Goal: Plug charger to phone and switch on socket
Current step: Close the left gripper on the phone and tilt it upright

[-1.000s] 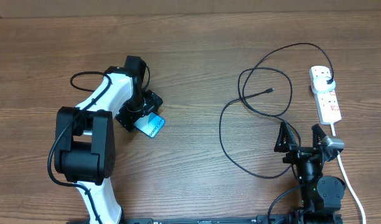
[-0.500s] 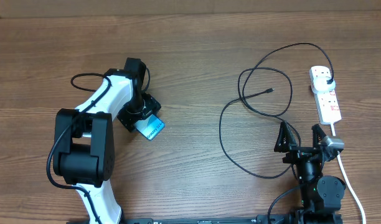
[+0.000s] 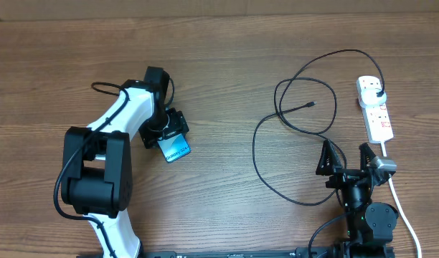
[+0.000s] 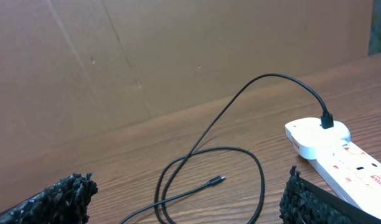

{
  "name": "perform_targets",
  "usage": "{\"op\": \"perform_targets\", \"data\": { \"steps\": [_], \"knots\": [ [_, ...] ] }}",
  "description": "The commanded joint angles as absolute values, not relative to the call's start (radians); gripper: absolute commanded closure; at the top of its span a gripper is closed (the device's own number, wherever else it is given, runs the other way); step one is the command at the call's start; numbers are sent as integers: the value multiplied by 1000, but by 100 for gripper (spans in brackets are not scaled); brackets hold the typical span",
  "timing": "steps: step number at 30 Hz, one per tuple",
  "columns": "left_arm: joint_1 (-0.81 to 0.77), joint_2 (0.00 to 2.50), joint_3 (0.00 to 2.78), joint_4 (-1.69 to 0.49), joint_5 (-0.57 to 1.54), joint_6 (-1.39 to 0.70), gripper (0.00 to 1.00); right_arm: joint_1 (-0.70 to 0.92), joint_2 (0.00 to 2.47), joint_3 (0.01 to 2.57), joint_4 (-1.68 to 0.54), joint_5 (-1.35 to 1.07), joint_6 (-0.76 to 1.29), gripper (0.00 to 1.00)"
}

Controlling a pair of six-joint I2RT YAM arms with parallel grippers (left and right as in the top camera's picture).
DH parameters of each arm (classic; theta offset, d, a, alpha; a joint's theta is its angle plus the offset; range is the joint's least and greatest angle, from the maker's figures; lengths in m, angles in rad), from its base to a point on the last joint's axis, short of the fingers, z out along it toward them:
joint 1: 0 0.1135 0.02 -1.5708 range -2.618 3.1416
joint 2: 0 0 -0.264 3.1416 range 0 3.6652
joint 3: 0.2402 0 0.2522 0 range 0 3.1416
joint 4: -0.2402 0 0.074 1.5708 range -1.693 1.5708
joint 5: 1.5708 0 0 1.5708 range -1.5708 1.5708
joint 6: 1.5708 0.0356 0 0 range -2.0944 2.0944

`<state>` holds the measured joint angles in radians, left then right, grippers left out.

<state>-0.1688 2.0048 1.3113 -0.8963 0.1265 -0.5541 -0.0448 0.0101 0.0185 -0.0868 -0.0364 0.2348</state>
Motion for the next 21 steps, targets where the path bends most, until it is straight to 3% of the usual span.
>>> {"op": "perform_targets", "data": {
  "steps": [1, 21],
  "knots": [
    [-222, 2113, 1259, -828, 215, -463, 18, -41, 5, 8, -82, -27, 227, 0],
    [-340, 2113, 1259, -828, 181, -480, 17, -41, 5, 8, -82, -28, 227, 0]
  ]
}}
